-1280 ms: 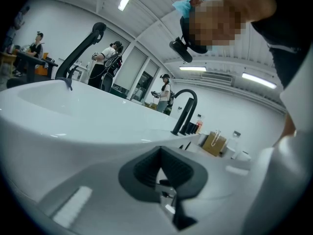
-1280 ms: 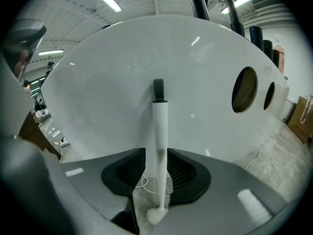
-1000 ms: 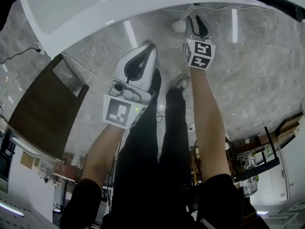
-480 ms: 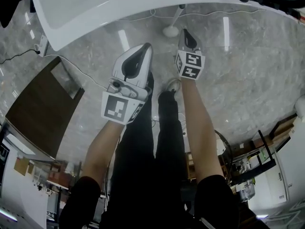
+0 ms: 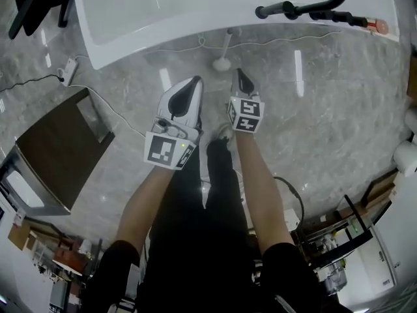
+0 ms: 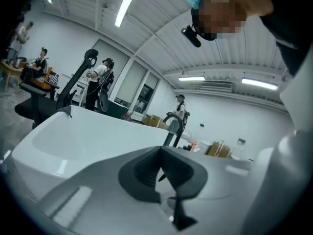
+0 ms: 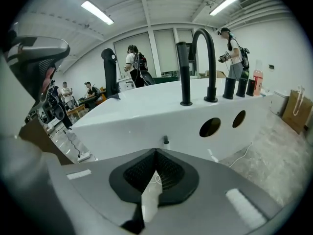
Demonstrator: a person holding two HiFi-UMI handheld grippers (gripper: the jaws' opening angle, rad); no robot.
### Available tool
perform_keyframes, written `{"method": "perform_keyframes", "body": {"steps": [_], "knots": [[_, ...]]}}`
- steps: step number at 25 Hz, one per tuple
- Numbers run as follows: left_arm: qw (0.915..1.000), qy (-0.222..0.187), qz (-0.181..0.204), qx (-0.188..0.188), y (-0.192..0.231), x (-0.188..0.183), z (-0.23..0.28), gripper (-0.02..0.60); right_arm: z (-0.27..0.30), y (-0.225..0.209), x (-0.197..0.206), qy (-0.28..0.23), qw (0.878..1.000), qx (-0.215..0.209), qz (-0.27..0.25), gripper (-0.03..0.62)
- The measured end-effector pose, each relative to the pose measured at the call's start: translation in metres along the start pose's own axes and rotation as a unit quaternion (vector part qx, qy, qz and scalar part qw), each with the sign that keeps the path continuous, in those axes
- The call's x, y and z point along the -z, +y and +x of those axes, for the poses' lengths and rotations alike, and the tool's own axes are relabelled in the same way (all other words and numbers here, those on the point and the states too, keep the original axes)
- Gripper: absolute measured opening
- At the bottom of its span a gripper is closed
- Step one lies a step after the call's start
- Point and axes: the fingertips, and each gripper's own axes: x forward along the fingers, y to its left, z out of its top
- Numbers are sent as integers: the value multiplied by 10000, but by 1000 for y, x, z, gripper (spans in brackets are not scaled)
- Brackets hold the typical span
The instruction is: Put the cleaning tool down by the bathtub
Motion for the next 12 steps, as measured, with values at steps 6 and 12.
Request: {"method": "perform_keyframes", "body": {"steps": [6, 12], "knots": [[9999, -102, 86, 36, -38, -40, -18, 6, -64, 5, -40, -173, 9998, -92, -48, 0], [9995, -279, 144, -41, -72, -80, -33, 6, -125, -2, -75, -421, 9990, -100, -67, 0]]}}
